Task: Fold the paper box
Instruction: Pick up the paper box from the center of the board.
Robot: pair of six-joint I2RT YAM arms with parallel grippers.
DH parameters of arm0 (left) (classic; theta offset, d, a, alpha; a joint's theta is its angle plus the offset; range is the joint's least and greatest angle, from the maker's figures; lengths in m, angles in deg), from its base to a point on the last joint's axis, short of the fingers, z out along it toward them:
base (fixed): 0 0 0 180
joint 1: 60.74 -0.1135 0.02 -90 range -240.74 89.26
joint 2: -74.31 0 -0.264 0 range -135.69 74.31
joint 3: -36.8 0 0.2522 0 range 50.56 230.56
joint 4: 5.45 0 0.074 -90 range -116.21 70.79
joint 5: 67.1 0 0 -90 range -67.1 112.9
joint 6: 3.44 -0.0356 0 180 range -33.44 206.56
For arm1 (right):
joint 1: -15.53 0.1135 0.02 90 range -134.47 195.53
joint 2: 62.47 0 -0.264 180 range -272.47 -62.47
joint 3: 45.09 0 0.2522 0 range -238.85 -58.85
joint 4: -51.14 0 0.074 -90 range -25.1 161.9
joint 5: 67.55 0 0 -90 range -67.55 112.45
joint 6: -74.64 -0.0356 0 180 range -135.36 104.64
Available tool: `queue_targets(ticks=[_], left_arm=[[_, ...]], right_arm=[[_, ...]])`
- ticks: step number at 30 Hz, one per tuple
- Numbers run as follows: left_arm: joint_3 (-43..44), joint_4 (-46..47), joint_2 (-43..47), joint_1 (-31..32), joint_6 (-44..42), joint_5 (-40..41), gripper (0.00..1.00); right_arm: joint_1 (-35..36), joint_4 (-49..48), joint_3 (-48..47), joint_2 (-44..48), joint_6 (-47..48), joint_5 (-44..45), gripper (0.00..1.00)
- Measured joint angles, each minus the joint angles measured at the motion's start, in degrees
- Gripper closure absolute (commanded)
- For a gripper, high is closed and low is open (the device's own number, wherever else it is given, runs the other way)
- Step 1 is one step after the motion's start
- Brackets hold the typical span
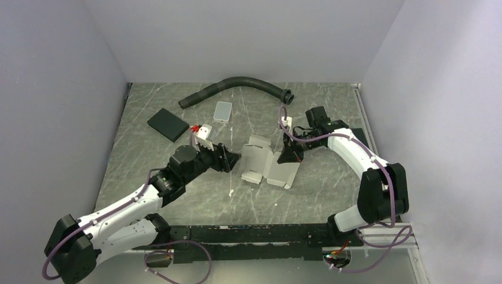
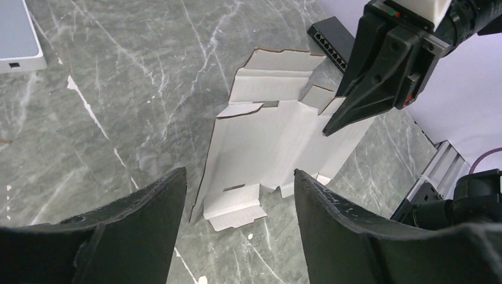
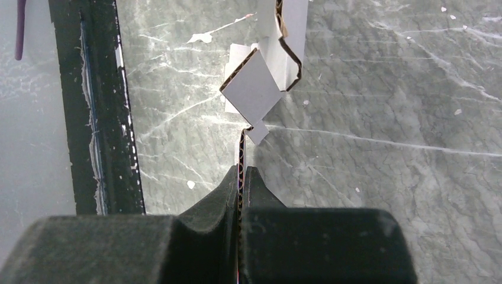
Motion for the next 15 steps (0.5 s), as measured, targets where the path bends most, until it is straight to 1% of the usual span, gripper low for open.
queue_targets(ticks=[5, 8, 12, 15], left_arm=[[-0.5, -1.6, 0.2, -3.0, -0.2, -2.0, 0.29], [-0.5, -1.9, -1.6, -6.6, 0.5, -5.1, 0.3], [-0.4, 1.0, -6.1, -14.2, 3.8, -12.6, 0.29], [-0.3, 4.2, -8.5, -16.0, 5.3, -17.3, 0.26]], right_arm=[[0.0, 0.9, 0.0, 0.0, 1.9, 0.0, 1.0], [0.0, 1.4, 0.0, 0.0, 2.6, 0.0, 1.0], [0.0, 1.9, 0.0, 0.0, 3.1, 0.0, 1.0], [0.0, 2.1, 0.0, 0.0, 3.5, 0.1, 1.0]])
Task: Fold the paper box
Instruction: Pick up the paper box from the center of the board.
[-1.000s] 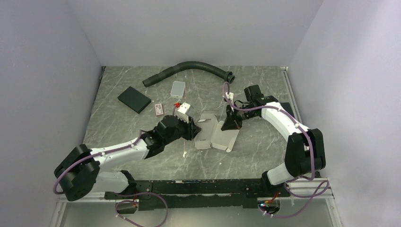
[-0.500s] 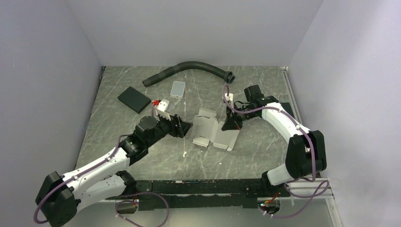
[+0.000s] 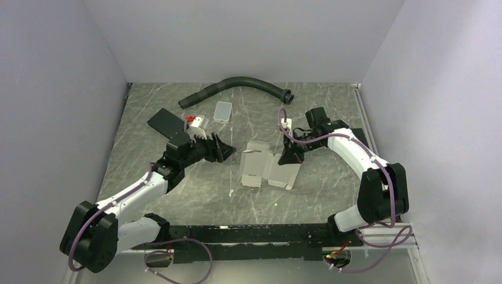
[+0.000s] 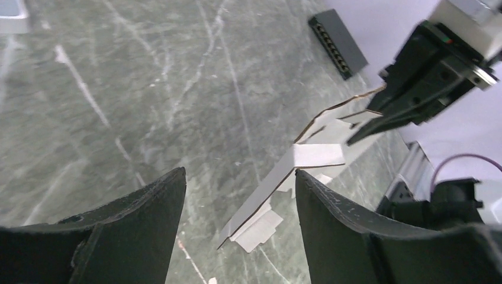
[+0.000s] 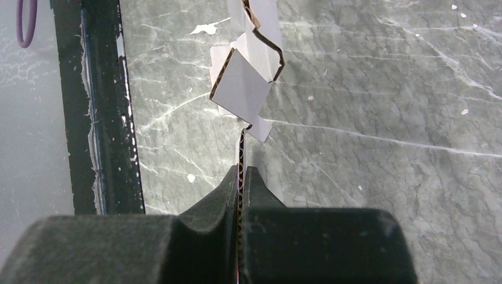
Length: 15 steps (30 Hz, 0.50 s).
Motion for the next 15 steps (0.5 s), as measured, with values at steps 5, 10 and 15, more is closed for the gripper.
queue_targets(ticks=[5, 10, 15], left_arm=[[1.9, 1.4, -1.3, 0.0, -3.0, -8.2, 0.22], [9.2, -0.6, -1.6, 0.0, -11.9, -14.2, 0.19], [18.6, -3.2, -5.9, 0.0, -19.0, -22.8, 0.01]], right_arm=[[0.0, 1.9, -0.5, 0.0, 2.3, 0.2, 1.0], [0.0, 5.4, -3.5, 0.0, 6.4, 1.4, 1.0], [0.0, 7.6, -3.9, 0.0, 8.5, 1.4, 1.0]])
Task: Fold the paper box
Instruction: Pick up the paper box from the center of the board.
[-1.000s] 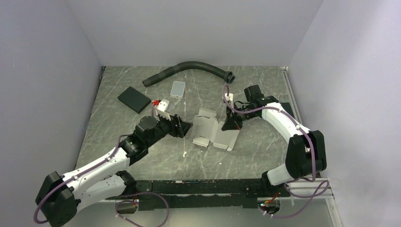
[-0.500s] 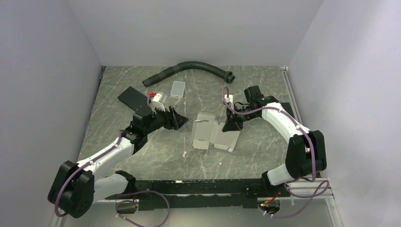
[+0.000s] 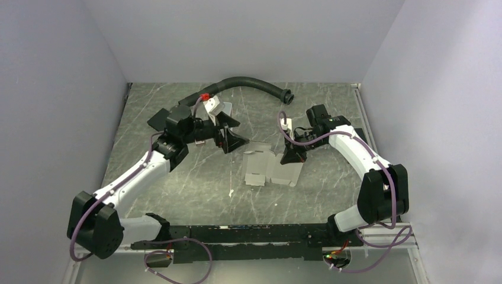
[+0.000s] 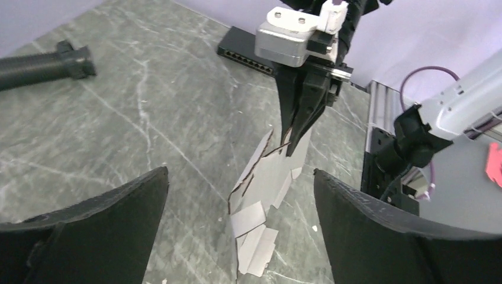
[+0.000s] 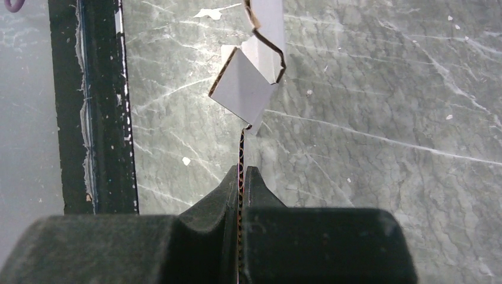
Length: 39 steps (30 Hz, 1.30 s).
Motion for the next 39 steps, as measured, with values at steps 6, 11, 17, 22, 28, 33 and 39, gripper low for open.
queue_targets(ticks=[6, 11, 17, 22, 28, 33, 39], left_arm=[[4.6, -5.5, -5.6, 1.3, -5.7, -4.5, 0.02], [8.9, -11.1, -9.5, 3.8, -12.5, -5.2, 0.06], [18.8, -20.2, -17.3, 7.2, -20.7, -4.7, 0.2], [23.6, -27.7, -22.7, 9.8, -25.8, -2.8, 0.5], [26.9, -33.8, -26.6, 12.0, -29.5, -1.7, 1.0], [24.4, -31.5, -24.3, 12.0, -26.8, 1.6, 1.0], [5.8, -17.8, -10.2, 7.1, -11.8, 6.8, 1.0]], right_arm=[[0.0, 1.3, 0.0, 0.0, 1.2, 0.0, 1.0], [0.0, 1.9, 0.0, 0.0, 1.8, -0.1, 1.0], [0.0, 2.3, 0.0, 0.0, 2.2, -0.2, 1.0], [0.0, 2.5, 0.0, 0.0, 2.3, -0.3, 1.0], [0.0, 2.7, 0.0, 0.0, 2.3, 0.1, 0.96], [-0.1, 1.7, -0.2, 0.0, -0.6, 0.2, 0.41], [-5.5, 1.5, -2.1, 2.9, -4.7, -3.3, 0.17]])
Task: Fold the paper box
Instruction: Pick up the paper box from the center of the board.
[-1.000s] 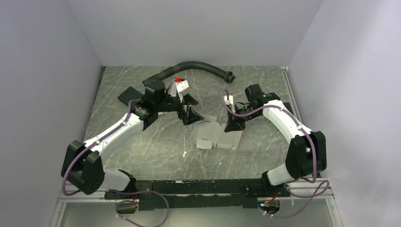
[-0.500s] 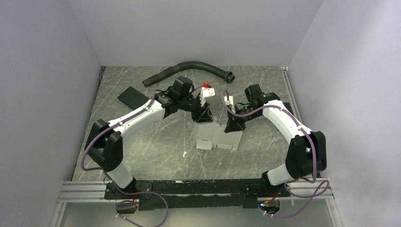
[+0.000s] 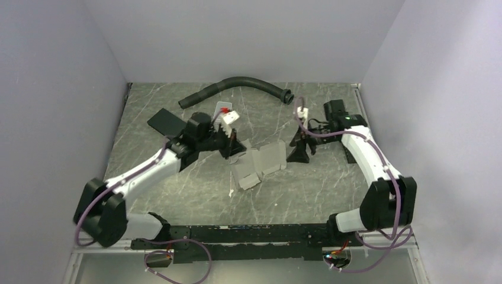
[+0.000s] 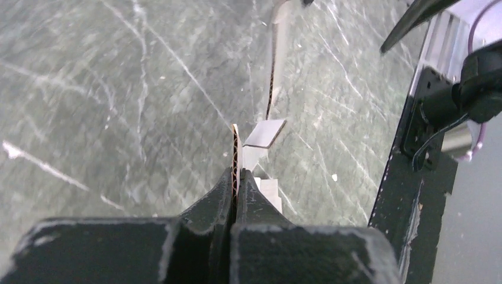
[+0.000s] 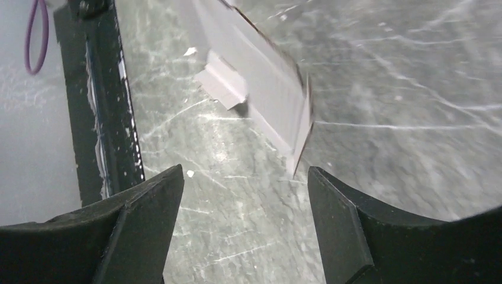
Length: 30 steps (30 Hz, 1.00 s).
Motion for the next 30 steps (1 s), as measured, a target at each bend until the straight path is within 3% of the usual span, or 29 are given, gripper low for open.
queue_targets(ticks=[5, 11, 15, 22, 26, 30], left_arm=[[-16.2, 14.3, 15.3, -1.0, 14.2, 8.2, 1.0], [-26.3, 30.1, 26.7, -0.9, 25.3, 16.5, 1.0], [-26.4, 36.4, 27.2, -0.7, 29.0, 20.3, 1.0], [-25.9, 44.8, 23.1, 3.0, 31.4, 26.8, 1.0], [-24.7, 46.3, 19.1, 7.0, 30.9, 31.0, 1.0], [-24.0, 47.3, 16.7, 9.7, 30.0, 35.5, 1.0]], right_arm=[[-7.5, -5.7, 1.6, 7.4, -7.1, -5.0, 0.14], [-8.2, -26.6, 13.4, 11.4, -26.3, -11.8, 0.14], [-7.1, -46.8, 25.1, 11.0, -45.2, -12.4, 0.14], [-2.4, -73.3, 31.9, 11.0, -68.2, -9.2, 0.14], [-0.9, -81.0, 32.7, 11.0, -76.4, -7.0, 0.14], [0.0, -81.0, 32.6, 11.0, -77.8, -3.0, 0.14]])
